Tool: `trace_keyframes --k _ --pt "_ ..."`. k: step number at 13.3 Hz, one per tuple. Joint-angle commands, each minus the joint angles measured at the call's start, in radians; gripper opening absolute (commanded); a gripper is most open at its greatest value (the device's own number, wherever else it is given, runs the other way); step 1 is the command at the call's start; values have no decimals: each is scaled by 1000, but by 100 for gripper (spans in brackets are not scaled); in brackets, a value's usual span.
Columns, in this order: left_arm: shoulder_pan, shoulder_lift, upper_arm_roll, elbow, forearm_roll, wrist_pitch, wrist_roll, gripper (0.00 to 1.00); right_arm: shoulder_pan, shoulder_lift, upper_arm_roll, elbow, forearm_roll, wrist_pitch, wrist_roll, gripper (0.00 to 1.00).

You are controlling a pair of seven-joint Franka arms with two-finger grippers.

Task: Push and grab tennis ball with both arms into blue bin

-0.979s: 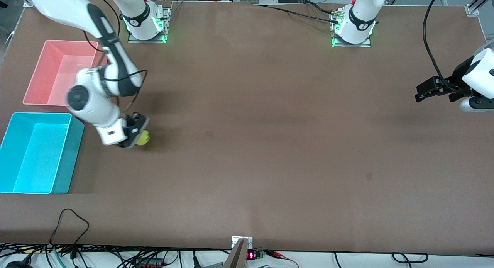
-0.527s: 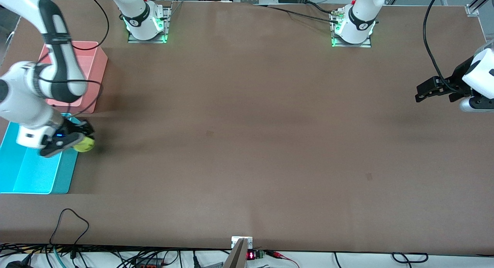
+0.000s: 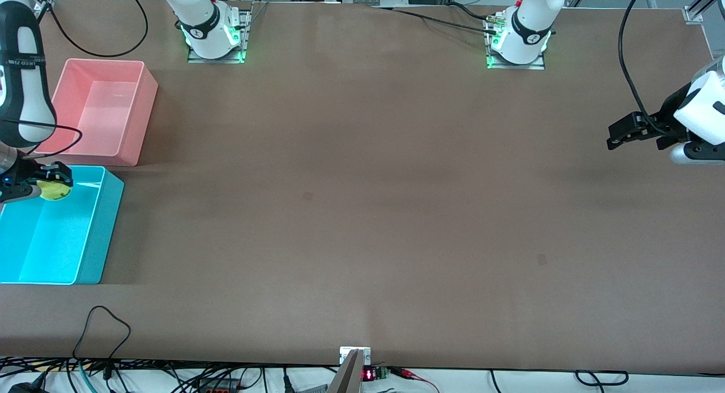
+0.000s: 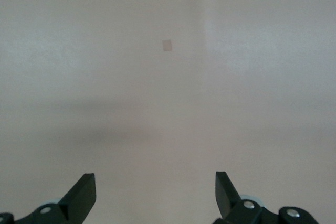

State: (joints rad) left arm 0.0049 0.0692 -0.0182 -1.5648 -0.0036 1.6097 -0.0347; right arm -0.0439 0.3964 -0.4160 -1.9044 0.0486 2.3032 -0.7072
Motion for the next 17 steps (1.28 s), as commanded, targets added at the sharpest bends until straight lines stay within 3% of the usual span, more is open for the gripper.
trace_keyframes --k 1,6,8,10,12,17 --pt "-22 -12 30 -5 -9 -4 13 100 -19 71 -6 16 11 10 15 1" --pt "-20 -9 26 -6 -9 -4 13 100 -39 168 -4 13 23 68 17 5" --pt "-22 -11 23 -5 -9 -4 13 100 -40 193 -4 13 22 106 3 29" --pt "-20 -9 23 -6 -9 -4 13 100 -43 206 -1 13 22 124 3 72" --pt "-20 -9 23 -6 -7 -4 13 100 -44 203 3 13 23 121 12 100" --pt "-19 -8 23 -6 -7 -4 12 100 -21 132 17 38 24 107 12 100"
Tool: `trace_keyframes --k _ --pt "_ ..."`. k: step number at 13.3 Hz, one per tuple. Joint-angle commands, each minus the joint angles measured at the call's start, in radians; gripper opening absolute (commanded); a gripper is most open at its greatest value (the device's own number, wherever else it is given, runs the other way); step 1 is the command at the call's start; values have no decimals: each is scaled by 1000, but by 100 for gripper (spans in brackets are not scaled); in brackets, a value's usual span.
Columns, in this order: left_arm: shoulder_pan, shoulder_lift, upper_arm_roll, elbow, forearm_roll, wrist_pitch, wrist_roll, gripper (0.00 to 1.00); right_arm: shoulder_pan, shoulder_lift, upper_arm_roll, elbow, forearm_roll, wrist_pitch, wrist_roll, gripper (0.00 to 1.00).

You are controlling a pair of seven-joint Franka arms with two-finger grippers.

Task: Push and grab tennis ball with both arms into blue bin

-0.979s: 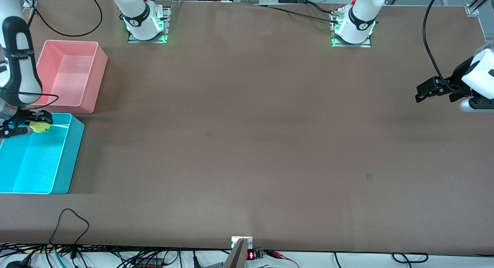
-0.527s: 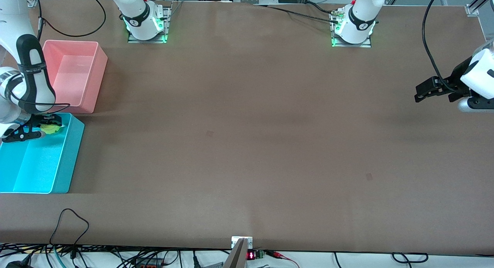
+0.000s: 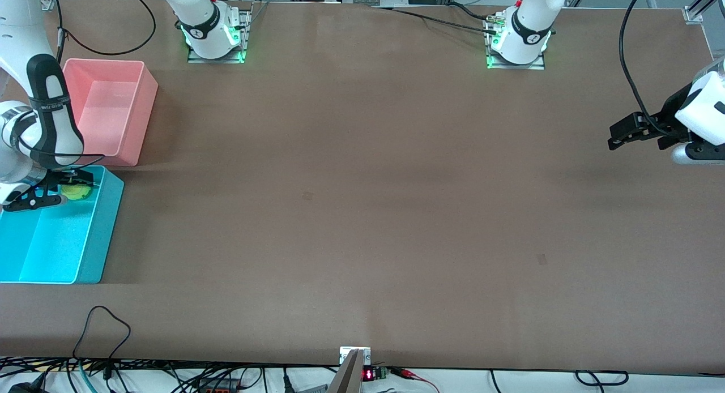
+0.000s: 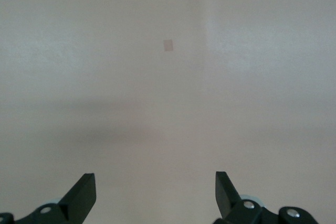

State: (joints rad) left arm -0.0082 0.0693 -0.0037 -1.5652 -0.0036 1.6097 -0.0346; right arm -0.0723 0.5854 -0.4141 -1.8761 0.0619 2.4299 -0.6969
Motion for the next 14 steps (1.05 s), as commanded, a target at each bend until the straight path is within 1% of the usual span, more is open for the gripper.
trace_keyframes --k 1,3,4,6,8,9,11,13,14 --pt "-6 -9 8 -6 -6 -4 12 100 9 -99 37 12 9 -31 2 100" --pt "-7 -9 7 -6 -7 -4 12 100 12 -197 57 14 1 -95 5 100" --pt "-7 -9 7 -6 -7 -5 12 100 37 -249 60 17 -2 -135 7 100" --pt "-7 -9 7 -6 -7 -5 12 100 55 -337 73 38 -4 -237 10 100" --pt "-7 -9 7 -6 -7 -5 12 100 55 -406 153 101 -11 -392 52 100" --pt "-7 -9 7 -6 -7 -5 12 100 55 -427 185 144 -33 -481 129 100" --pt "-7 -9 7 -6 -7 -5 12 100 49 -458 291 253 -63 -688 349 100" --pt "-7 -9 7 -4 -6 -4 12 100 46 -476 365 313 -63 -805 469 100" --pt "-7 -9 5 -4 -6 -4 12 100 46 -483 379 325 -63 -824 490 100"
